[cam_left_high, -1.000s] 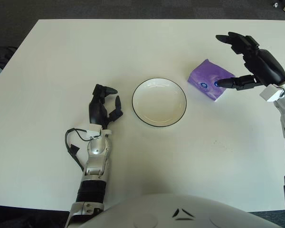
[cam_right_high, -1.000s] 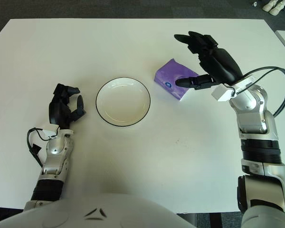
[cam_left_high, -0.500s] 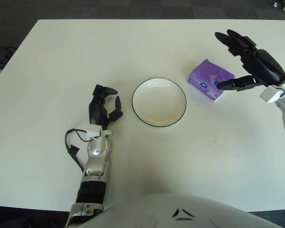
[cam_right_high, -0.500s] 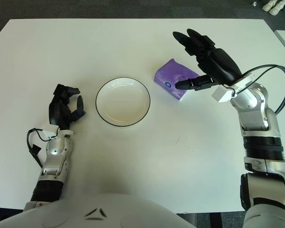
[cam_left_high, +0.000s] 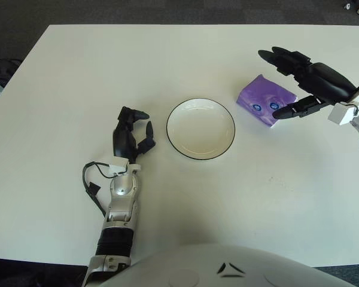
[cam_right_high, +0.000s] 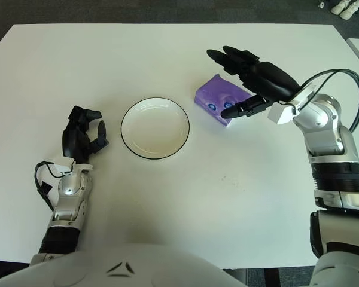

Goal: Put the tissue paper into the plate.

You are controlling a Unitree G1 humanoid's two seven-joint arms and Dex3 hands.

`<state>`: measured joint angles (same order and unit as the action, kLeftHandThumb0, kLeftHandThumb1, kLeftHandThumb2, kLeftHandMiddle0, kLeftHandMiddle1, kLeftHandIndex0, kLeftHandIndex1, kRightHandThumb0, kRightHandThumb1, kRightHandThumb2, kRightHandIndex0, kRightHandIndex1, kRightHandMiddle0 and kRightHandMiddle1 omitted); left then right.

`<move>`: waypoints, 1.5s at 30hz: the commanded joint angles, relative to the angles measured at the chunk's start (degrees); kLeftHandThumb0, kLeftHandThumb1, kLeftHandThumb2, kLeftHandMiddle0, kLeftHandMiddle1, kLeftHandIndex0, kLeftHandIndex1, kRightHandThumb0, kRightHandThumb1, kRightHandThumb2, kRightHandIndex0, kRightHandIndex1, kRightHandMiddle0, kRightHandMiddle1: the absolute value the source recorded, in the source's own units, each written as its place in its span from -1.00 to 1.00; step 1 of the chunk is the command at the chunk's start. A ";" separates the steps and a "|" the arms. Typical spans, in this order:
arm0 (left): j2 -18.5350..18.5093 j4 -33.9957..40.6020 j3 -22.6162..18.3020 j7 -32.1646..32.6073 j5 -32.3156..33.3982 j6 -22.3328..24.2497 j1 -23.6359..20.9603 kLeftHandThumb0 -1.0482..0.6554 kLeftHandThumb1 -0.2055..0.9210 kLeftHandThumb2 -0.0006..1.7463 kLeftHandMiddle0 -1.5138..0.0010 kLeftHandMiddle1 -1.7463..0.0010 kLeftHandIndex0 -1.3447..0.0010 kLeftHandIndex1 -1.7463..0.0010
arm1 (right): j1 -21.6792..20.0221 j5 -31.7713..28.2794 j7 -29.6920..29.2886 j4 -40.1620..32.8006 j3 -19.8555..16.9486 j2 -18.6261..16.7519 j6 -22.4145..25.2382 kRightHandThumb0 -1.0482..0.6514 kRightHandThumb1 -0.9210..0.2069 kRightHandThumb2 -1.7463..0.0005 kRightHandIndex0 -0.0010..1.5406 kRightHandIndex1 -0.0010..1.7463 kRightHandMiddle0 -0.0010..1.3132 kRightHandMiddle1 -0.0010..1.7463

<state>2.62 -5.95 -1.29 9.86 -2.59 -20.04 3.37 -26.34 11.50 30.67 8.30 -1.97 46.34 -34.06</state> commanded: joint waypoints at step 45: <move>0.76 -5.35 -0.20 0.58 -0.87 1.21 5.23 -0.24 0.43 0.11 0.13 -0.58 0.42 -1.00 | -7.38 2.01 13.28 2.37 9.03 -0.49 19.25 -0.81 -0.37 0.50 -1.00 -1.00 -1.00 -1.00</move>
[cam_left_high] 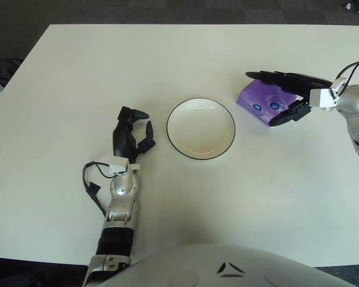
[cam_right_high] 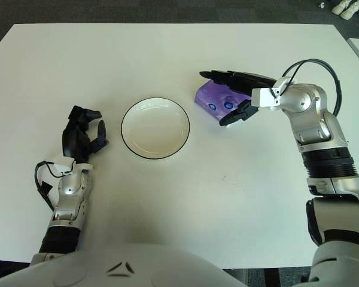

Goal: Put the tissue paper into the plate.

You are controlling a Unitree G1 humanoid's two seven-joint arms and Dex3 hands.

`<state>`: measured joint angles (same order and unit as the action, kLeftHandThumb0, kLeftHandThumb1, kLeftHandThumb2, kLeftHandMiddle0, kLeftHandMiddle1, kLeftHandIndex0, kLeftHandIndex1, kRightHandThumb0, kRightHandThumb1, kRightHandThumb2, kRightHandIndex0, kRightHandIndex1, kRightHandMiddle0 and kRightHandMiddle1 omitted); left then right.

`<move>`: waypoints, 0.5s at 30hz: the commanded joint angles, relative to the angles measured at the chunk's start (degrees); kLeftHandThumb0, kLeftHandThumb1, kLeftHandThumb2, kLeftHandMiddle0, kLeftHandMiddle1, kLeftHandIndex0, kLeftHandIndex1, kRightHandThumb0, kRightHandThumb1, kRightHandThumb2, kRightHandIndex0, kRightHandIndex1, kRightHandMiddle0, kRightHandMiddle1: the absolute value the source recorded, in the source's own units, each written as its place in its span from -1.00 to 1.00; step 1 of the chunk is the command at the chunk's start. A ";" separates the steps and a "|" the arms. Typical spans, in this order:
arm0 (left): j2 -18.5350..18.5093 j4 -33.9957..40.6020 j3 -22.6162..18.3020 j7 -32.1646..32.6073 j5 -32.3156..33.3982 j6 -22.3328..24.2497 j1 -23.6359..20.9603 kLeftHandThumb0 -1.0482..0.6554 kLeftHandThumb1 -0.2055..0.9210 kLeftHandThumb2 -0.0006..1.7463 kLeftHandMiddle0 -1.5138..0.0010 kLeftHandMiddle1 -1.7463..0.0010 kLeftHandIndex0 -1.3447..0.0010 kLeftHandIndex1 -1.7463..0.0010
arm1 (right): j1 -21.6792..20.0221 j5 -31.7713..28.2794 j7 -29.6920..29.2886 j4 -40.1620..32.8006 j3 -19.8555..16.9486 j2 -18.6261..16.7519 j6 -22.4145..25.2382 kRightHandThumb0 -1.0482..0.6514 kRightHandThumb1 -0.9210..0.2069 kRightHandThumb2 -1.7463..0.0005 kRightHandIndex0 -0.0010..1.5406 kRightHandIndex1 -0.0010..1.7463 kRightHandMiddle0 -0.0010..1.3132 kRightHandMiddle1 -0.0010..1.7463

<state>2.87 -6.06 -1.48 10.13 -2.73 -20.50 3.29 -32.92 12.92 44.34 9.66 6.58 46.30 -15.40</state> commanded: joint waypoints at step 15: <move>0.93 -3.84 -0.30 1.15 -1.18 3.69 5.59 -0.24 0.41 0.12 0.13 -0.56 0.41 -1.00 | -6.37 9.17 -17.49 31.23 5.55 -7.25 -10.31 -0.84 -0.34 0.42 -1.00 -1.00 -1.00 -1.00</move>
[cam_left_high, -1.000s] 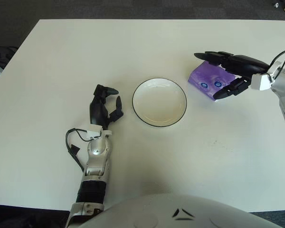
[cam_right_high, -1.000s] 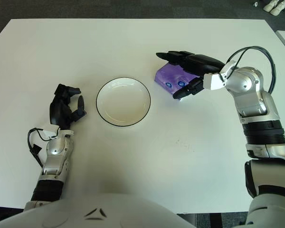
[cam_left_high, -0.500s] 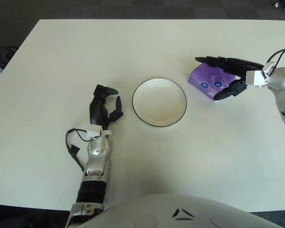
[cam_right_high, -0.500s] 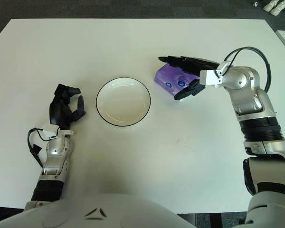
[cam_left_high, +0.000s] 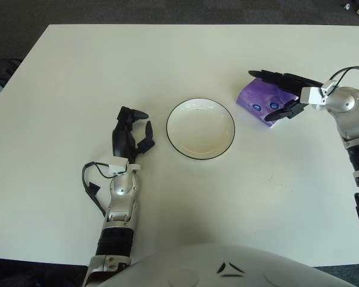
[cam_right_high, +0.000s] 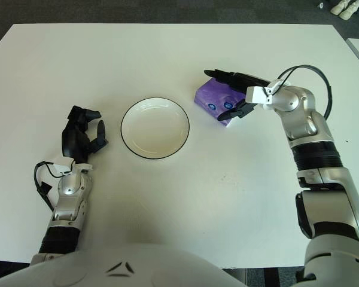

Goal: Put the tissue paper into the plate.

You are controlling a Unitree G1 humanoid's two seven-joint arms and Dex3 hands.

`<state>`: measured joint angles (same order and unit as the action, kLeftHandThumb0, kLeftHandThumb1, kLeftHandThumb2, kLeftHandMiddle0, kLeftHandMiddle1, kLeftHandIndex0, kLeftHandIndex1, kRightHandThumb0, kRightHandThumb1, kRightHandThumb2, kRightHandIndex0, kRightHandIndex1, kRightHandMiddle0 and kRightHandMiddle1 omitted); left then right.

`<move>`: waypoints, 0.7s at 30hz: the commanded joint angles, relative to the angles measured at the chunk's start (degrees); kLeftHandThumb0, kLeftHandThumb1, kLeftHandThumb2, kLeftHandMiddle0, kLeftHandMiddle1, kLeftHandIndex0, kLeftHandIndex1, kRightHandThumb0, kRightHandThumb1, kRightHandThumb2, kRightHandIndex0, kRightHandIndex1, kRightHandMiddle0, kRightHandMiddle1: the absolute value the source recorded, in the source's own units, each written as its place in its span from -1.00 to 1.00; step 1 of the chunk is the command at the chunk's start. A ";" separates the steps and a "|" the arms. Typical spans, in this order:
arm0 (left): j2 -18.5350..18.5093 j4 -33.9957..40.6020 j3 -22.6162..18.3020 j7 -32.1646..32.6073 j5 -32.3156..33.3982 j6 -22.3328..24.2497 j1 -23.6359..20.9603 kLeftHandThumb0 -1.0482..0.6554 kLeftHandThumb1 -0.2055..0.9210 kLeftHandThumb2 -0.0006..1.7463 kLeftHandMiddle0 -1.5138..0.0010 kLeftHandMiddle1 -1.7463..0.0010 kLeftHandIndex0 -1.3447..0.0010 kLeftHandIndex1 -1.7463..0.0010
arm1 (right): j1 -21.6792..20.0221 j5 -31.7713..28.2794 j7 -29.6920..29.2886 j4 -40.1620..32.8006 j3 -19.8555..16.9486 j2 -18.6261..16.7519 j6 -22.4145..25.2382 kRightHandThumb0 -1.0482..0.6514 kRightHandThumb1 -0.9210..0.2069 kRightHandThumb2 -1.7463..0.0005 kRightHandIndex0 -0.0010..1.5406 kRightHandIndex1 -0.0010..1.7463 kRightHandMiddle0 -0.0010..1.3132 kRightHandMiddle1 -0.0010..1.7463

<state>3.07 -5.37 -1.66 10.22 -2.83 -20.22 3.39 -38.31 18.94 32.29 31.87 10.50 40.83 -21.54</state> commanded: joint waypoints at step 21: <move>0.28 -4.63 0.00 0.30 -1.25 1.56 6.13 -0.24 0.41 0.12 0.09 -0.60 0.40 -1.00 | -2.17 3.66 -14.85 21.19 4.02 -5.22 -14.15 -0.96 -0.53 0.46 -1.00 -1.00 -1.00 -1.00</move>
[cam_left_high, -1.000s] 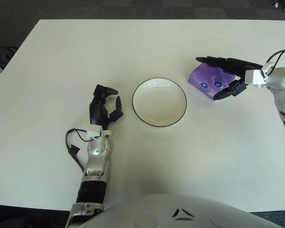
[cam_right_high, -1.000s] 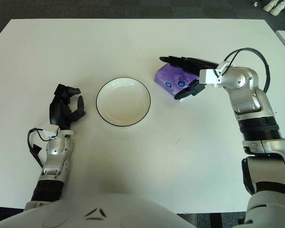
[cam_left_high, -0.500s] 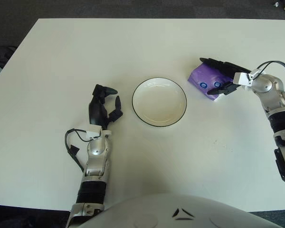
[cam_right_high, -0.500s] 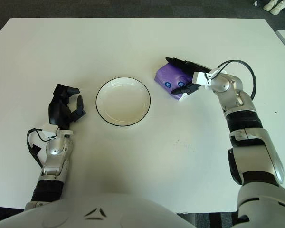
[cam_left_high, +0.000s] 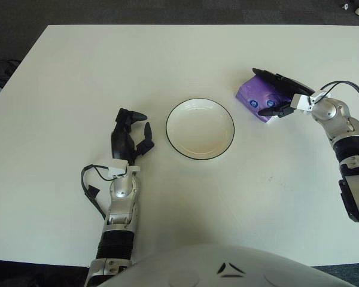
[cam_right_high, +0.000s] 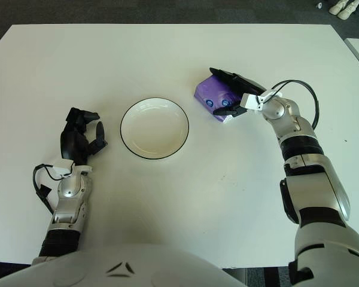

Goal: Put the tissue paper into the plate.

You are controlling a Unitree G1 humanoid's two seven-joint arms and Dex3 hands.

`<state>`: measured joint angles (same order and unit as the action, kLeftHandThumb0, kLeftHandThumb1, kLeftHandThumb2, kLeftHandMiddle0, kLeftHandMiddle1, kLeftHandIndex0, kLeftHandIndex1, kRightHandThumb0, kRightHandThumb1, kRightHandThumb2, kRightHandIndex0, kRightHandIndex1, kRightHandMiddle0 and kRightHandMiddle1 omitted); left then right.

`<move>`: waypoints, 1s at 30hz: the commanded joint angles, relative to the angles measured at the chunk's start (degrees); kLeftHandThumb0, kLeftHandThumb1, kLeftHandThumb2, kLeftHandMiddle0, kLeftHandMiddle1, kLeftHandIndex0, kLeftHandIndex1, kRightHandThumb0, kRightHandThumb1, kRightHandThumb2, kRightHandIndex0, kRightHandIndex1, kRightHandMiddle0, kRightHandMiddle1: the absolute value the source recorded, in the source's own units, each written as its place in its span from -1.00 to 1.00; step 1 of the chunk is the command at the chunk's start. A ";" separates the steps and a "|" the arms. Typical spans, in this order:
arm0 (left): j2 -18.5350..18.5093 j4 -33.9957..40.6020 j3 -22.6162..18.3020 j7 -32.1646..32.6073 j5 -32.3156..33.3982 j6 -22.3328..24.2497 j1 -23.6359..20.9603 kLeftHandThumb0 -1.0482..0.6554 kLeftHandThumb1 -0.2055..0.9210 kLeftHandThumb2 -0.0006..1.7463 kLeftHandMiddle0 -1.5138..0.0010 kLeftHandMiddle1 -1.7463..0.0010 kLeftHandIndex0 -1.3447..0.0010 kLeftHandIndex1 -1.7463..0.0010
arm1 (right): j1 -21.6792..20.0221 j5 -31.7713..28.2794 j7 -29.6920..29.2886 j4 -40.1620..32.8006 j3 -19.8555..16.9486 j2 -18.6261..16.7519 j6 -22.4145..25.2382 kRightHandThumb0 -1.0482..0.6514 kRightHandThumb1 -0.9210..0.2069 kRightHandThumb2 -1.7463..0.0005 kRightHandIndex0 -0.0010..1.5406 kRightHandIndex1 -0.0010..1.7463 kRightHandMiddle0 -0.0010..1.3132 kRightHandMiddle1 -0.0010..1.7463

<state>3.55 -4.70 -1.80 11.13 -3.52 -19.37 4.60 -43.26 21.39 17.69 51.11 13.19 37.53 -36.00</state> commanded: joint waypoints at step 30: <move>0.57 -5.46 -0.41 0.06 0.02 0.64 5.11 -0.24 0.41 0.12 0.10 -0.60 0.41 -1.00 | 15.53 6.58 -23.81 -8.41 2.77 -7.19 8.34 -0.33 0.26 -0.27 -0.95 0.89 -0.90 0.92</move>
<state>3.59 -4.95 -2.09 11.01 -3.13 -20.11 4.96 -32.39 24.32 -7.42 41.77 13.06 32.40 -30.50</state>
